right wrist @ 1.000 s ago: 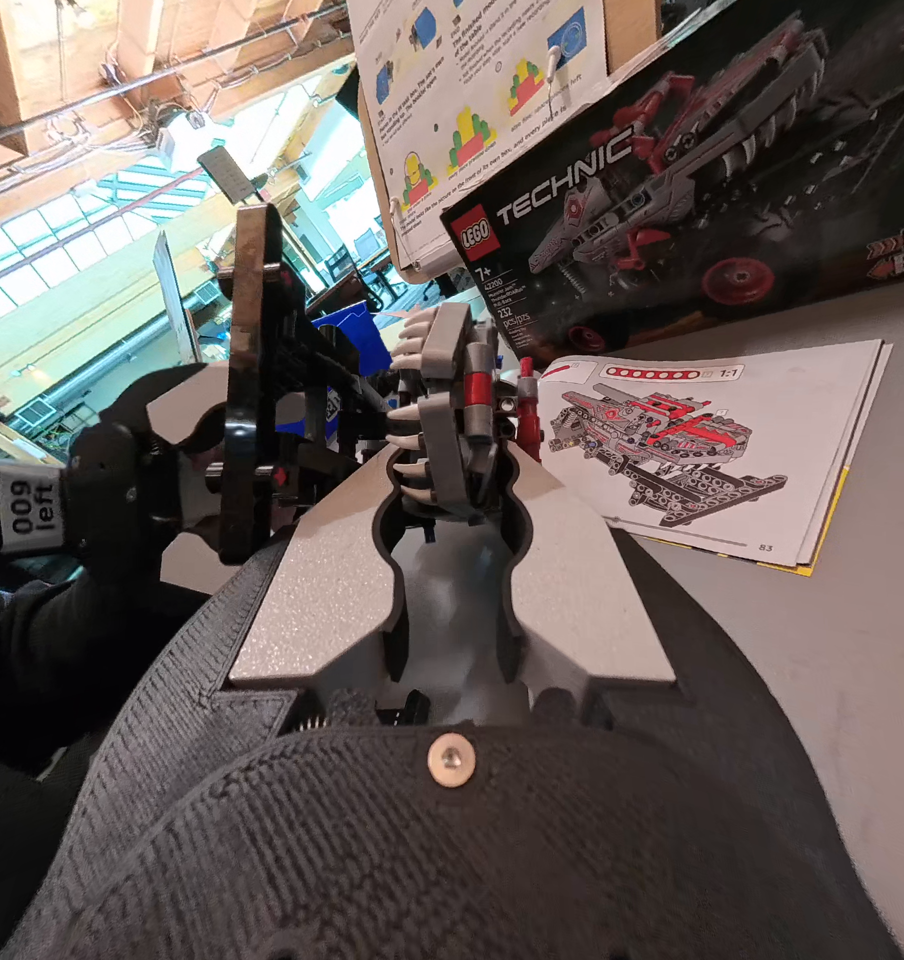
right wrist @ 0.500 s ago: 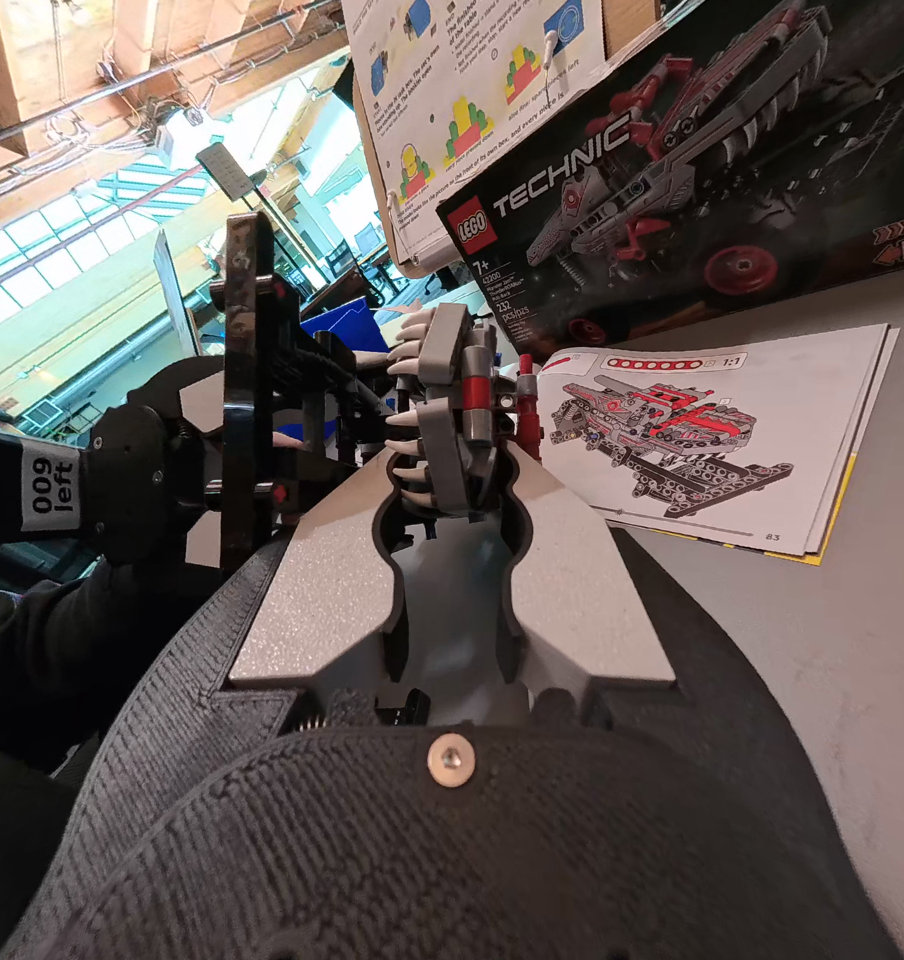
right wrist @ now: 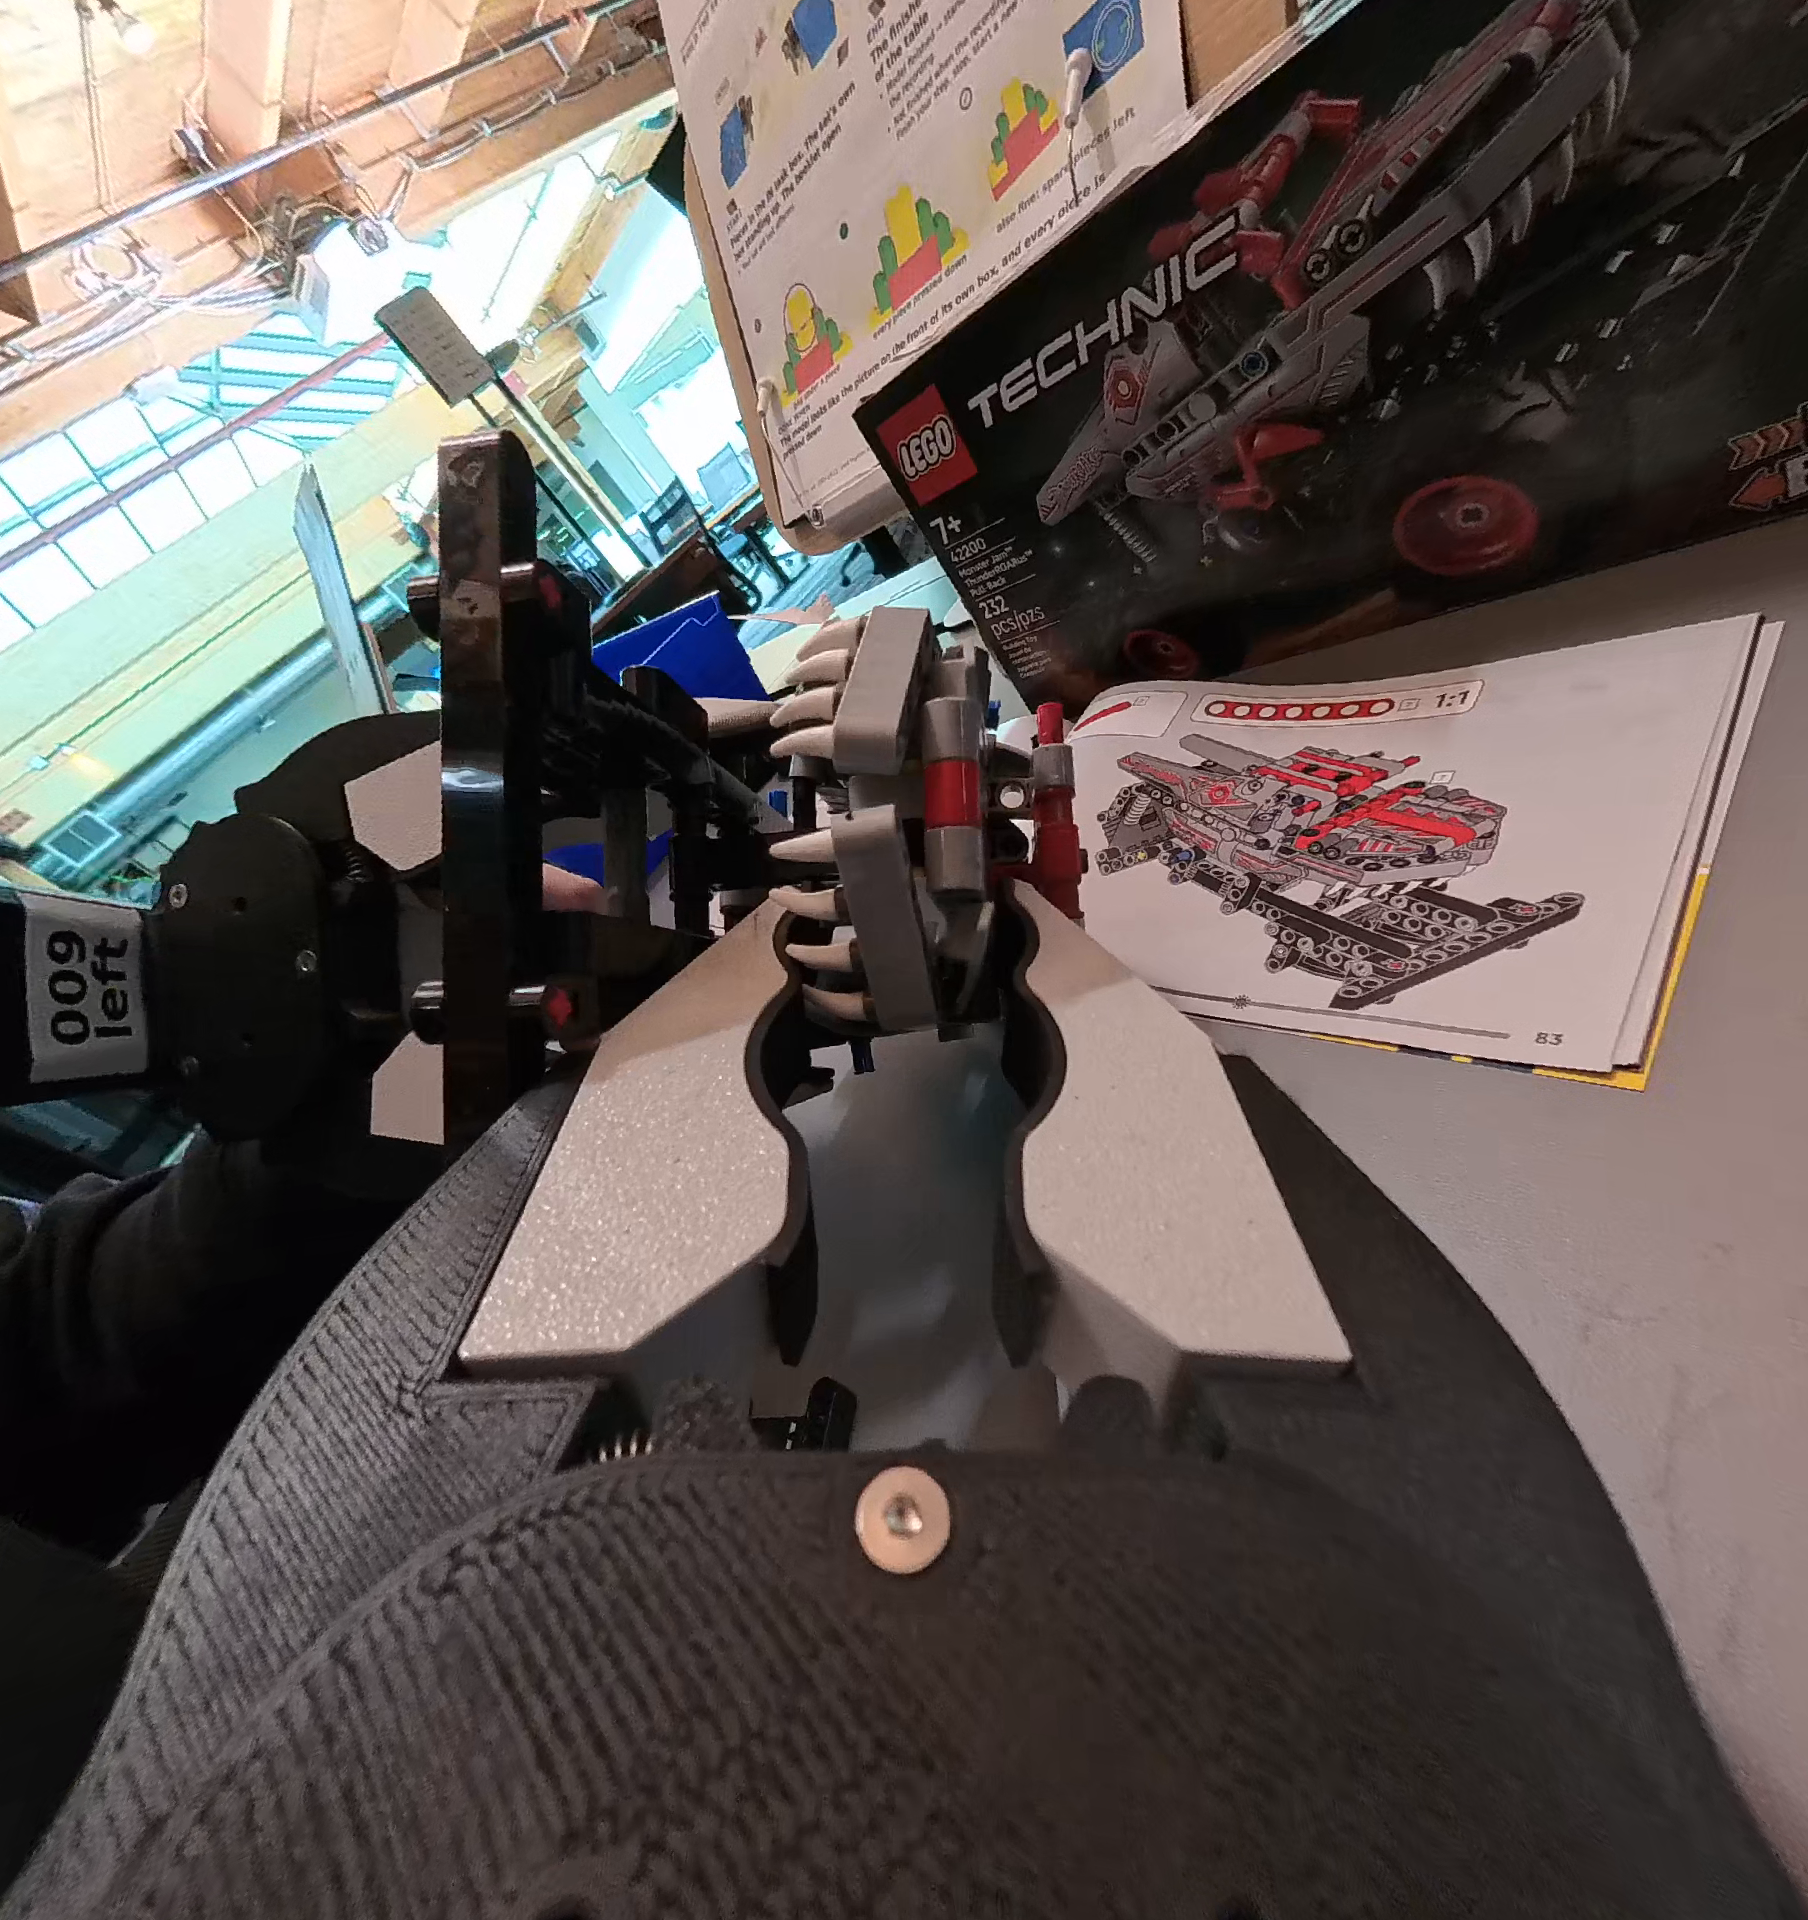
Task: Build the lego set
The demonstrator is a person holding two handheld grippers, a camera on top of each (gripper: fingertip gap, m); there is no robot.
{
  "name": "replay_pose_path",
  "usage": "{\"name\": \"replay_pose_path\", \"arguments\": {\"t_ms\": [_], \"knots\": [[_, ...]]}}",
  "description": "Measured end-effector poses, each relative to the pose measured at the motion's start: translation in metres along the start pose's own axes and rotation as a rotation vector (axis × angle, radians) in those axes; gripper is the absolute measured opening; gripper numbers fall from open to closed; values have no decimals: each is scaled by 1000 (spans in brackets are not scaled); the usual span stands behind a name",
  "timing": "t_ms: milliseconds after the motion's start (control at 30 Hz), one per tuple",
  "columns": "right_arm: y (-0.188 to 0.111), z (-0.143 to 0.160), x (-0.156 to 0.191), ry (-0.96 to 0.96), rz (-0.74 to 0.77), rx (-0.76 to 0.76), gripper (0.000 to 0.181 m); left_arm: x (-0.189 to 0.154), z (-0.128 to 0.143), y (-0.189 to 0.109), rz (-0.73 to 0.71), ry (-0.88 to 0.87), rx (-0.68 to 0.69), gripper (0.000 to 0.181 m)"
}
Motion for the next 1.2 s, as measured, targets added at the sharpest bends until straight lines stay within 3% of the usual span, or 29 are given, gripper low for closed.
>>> {"name": "replay_pose_path", "arguments": {"t_ms": [333,467,533,600,700,900,967,1200], "knots": [[0,-1,0,39,-31,-6,34,3,1,3,3,-41,41,67],[-14,-1,6,-1,-37,-7,41,6,-3,3,-18,-101,48,68],[-20,4,7,-49,6,28,54,8,-1,3,-31,-113,63,68],[-23,9,7,-90,75,45,86,8,0,4,-43,-127,82,68],[-17,12,12,-125,121,13,108,3,-2,5,-40,-164,87,67],[-19,14,-2,-127,238,50,107,-2,-5,3,-68,-157,45,68],[-18,18,-1,-87,214,62,107,-2,-6,1,-75,-155,16,68],[-10,23,17,2,34,75,76,-4,-11,3,-55,-179,-41,68]]}}
Point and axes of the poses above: each gripper's, where its closed fingertips meet, y out along the fingers, z out of its underside, x = y × z across the jaws, the point moved 2 cm from there along -y, back along the fingers, and after that the axes turned 9 degrees about -x, right-handed, at the moved point
